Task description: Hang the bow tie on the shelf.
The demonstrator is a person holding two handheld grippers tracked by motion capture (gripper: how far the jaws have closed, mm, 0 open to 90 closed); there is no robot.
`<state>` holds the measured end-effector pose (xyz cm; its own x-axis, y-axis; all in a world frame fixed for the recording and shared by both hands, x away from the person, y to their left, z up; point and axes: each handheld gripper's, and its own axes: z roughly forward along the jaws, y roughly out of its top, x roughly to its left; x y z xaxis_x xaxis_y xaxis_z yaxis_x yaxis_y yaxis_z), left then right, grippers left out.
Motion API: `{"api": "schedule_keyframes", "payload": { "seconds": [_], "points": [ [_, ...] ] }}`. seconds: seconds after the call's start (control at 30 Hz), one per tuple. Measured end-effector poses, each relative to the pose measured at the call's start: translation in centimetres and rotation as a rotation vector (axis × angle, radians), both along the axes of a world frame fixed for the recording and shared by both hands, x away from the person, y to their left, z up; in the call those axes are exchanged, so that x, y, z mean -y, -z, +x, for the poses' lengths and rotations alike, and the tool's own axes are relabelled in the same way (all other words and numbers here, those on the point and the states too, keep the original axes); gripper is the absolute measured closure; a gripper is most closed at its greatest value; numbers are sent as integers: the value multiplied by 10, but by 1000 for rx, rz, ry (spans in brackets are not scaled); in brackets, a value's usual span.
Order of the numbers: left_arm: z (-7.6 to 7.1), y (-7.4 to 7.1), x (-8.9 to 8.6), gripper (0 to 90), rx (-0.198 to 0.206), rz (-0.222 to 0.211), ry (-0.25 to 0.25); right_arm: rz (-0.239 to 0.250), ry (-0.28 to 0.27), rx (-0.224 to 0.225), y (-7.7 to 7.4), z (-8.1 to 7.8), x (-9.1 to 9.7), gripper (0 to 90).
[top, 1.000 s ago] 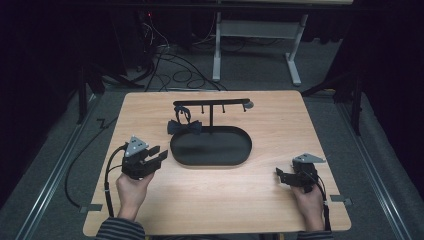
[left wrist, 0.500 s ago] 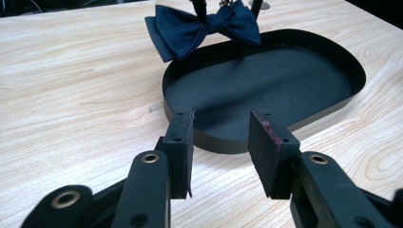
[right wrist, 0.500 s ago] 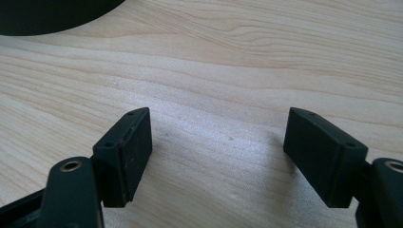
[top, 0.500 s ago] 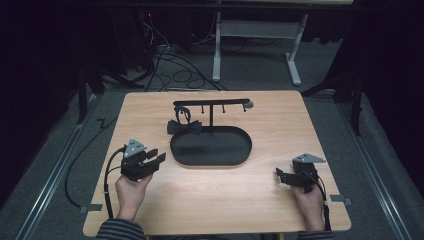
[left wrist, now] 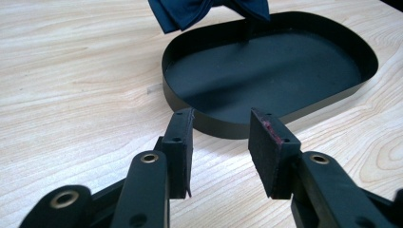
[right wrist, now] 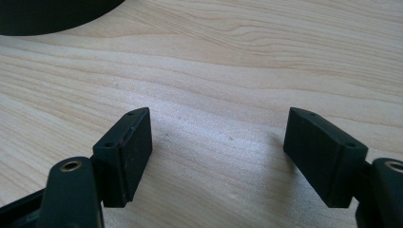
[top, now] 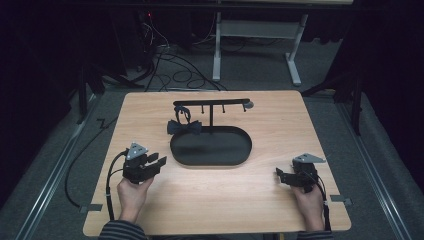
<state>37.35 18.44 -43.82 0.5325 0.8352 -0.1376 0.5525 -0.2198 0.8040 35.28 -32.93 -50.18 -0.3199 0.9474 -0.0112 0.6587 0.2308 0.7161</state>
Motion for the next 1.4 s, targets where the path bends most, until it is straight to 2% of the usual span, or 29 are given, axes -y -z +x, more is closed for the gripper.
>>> {"api": "schedule_keyframes", "payload": {
  "seconds": [0.4, 0.73, 0.87, 1.4],
  "points": [
    [1, 15, -1, 600, -42, 21, 6, -1, 1, 2, 0, 0, 0, 259],
    [4, 29, -1, 590, -68, 37, -11, -1, 1, 2, 0, 0, 0, 259],
    [5, 33, 0, 583, -67, 59, -17, -1, 1, 2, 0, 0, 0, 259],
    [10, 47, 2, 543, -70, 89, -56, -1, 2, 1, 0, 0, 0, 259]
  ]
}}
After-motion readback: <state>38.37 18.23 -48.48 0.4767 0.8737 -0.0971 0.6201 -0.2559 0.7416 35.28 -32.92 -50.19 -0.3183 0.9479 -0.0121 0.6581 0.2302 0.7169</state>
